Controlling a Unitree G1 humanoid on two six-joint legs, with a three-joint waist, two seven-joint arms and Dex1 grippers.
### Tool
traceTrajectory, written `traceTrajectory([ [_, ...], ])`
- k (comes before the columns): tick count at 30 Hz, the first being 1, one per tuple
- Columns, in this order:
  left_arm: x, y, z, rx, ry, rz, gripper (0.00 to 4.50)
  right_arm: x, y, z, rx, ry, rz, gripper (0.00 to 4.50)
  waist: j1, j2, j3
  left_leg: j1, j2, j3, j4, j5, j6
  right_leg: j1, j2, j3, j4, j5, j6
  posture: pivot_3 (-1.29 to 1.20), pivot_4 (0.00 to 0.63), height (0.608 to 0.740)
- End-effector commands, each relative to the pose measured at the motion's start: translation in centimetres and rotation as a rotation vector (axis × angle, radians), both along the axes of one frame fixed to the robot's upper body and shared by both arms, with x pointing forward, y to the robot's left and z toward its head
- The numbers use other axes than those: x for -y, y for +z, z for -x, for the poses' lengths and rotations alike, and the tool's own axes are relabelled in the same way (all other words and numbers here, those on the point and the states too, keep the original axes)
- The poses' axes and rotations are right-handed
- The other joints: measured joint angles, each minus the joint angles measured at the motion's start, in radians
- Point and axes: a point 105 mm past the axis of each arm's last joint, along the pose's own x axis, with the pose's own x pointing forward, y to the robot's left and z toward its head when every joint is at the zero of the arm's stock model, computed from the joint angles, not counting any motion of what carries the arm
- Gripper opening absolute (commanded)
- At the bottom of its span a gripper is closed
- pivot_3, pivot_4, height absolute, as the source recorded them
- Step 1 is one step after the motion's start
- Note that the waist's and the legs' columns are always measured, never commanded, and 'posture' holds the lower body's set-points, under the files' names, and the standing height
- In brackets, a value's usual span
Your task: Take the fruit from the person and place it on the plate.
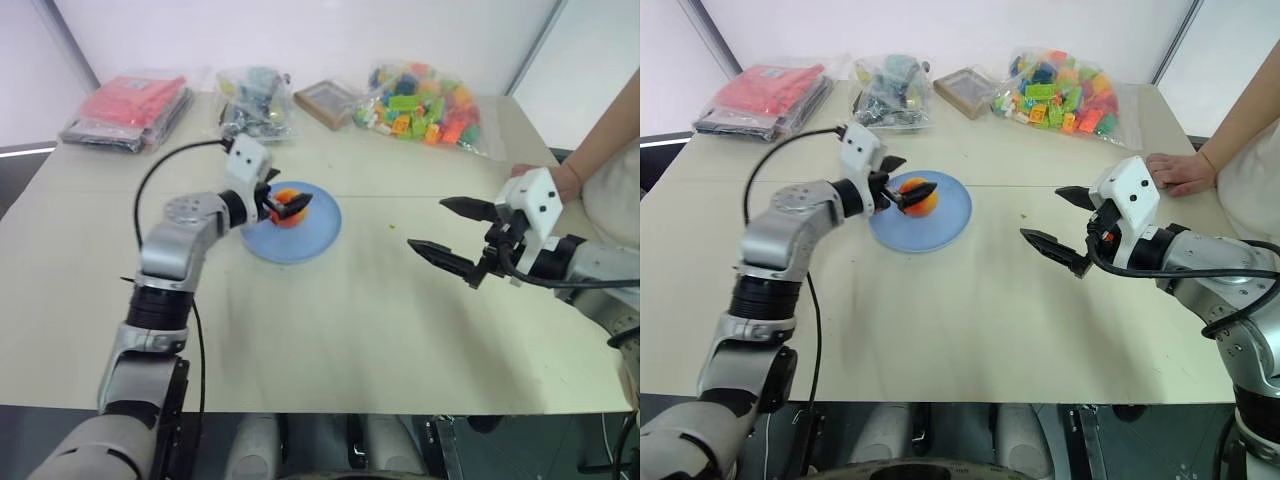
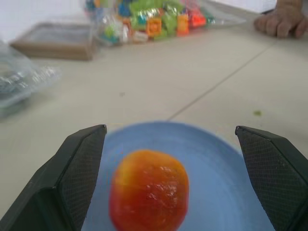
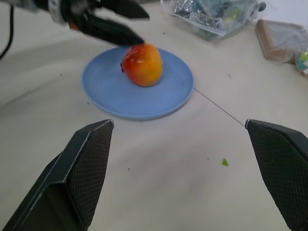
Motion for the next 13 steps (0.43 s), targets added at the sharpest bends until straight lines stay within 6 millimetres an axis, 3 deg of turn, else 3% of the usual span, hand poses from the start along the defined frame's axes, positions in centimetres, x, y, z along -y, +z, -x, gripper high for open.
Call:
traceTrajectory([
  [1,-1.1,1.9,2.2,0.019,-0.015,0.006,4.49,0.0,0.8,0.2,0.034,0.013,0.009,4.50,-0.001,0.000,0.000,0.000,0.000,0.000,0.000,0.000,0.000,0.000,0.000,0.000,0.000,0.000,0.000,0.00,0.150,0.731],
  [5,-3.6,1.8,5.1,-0.041,0.013,-0.070,4.49,0.3,0.6,0.0,0.019,0.031,0.021,4.50,-0.002,0.000,0.000,0.000,0.000,-0.001,0.000,0.000,0.000,0.000,0.000,0.000,0.000,0.000,0.000,0.00,0.150,0.731],
  [13,-6.0,2.4,7.2,-0.064,0.127,-0.055,4.49,0.5,0.6,-0.9,0.020,0.059,0.032,4.50,0.005,0.000,0.000,0.000,-0.001,0.000,0.000,0.000,0.000,0.001,-0.001,0.000,-0.001,0.000,0.000,0.00,0.150,0.731],
])
